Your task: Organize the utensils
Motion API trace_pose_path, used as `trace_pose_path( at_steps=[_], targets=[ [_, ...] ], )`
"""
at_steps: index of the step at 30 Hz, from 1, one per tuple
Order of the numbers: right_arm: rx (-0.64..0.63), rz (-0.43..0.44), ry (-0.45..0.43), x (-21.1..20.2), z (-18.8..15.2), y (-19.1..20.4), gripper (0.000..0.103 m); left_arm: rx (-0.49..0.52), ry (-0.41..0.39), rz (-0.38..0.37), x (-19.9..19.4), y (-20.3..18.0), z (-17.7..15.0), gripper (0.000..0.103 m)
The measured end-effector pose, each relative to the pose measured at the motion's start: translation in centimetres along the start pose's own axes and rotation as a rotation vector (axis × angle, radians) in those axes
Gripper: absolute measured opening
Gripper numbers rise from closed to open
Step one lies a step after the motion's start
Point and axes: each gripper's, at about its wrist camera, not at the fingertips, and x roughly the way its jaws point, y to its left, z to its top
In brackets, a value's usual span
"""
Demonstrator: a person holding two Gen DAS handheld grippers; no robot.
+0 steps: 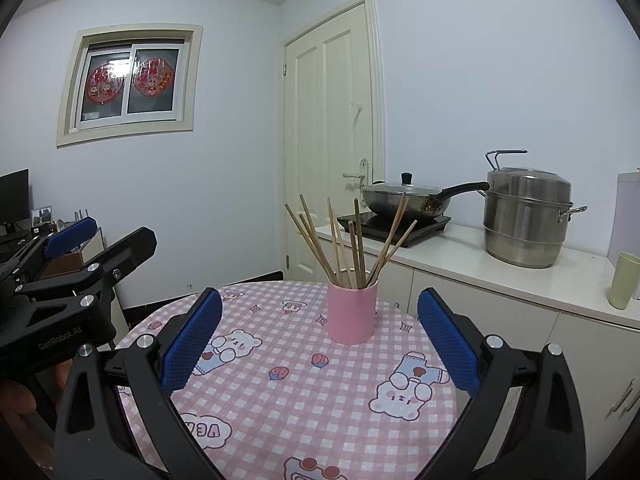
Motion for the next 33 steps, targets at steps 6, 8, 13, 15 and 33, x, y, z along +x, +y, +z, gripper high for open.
trace_pose_path(
  at_steps=[6, 8, 13, 15, 33],
  targets=[
    [0.002, 0.001, -0.001, 0.03, -0.04, -0.01, 0.094, 0.0, 0.001, 0.003, -0.04, -0.05, -0.09, 0.096],
    [0.003, 0.0, 0.0, 0.02, -0.12, -0.05, 0.094, 0.0, 0.002, 0.001, -0.05, -0.02, -0.12, 0.096],
    [0.003, 0.001, 0.003, -0.01, -0.22, 0.02, 0.095, 0.002, -0.001, 0.01, -0.06, -0.07, -0.1, 0.096],
    [0.004, 0.001, 0.003, 0.01, -0.24, 0.0, 0.095, 0.003, -0.005, 0.016, -0.09, -0.1, -0.14, 0.096],
    [0.003, 0.002, 0.008, 0.15, -0.35, 0.02, 0.095, 0.002, -0.006, 0.017, -0.02, -0.02, -0.2, 0.096]
  ],
)
